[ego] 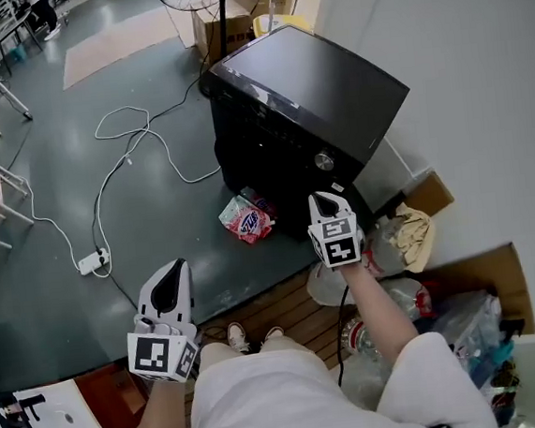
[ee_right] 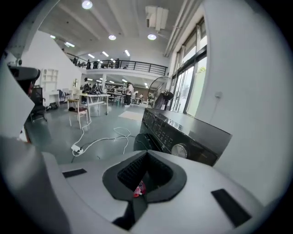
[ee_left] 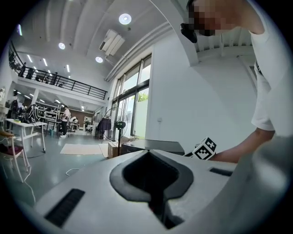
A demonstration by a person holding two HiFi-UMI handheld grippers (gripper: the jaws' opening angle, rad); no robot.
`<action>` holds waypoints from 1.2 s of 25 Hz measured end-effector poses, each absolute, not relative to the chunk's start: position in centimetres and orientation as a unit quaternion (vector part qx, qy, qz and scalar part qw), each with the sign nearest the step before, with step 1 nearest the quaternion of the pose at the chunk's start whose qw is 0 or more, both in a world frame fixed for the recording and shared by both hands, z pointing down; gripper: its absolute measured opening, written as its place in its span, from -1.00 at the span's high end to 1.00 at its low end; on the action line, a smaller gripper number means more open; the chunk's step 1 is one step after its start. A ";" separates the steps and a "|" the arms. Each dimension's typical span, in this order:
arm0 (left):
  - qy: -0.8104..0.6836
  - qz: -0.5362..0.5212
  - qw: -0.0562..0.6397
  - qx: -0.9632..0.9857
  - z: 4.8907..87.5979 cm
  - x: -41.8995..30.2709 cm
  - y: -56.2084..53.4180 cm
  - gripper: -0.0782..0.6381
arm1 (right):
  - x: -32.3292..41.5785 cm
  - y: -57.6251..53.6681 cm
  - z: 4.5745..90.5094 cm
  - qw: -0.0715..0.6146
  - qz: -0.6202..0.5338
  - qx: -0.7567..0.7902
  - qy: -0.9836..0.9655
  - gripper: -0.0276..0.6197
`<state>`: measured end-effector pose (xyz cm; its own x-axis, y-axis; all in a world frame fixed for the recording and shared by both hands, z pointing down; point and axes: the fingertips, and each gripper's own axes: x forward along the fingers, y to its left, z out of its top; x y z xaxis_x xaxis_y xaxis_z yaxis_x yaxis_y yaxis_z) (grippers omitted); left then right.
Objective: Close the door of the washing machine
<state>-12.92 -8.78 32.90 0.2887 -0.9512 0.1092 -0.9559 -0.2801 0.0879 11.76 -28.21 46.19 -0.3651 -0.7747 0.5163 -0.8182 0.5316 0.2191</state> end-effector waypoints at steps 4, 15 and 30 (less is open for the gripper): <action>-0.584 0.014 0.050 0.810 31.3 -11.7 -8.7 0.77 | 13.8 -26.6 42.8 0.224 0.074 0.496 -0.836 0.92; -0.579 -0.008 -0.013 0.815 25.9 -11.2 -9.9 0.77 | 18.1 -22.4 32.6 0.072 0.093 0.507 -0.854 0.92; -0.628 -0.039 -0.046 0.776 20.9 -16.0 -8.5 0.77 | 20.4 -17.7 26.2 0.046 0.033 0.534 -0.844 0.92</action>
<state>-15.96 -8.48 20.87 0.2075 -0.9711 -0.1184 -0.9782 -0.2062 -0.0226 20.38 -17.74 26.24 -0.4255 -0.8979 0.1125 -0.9040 0.4275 -0.0073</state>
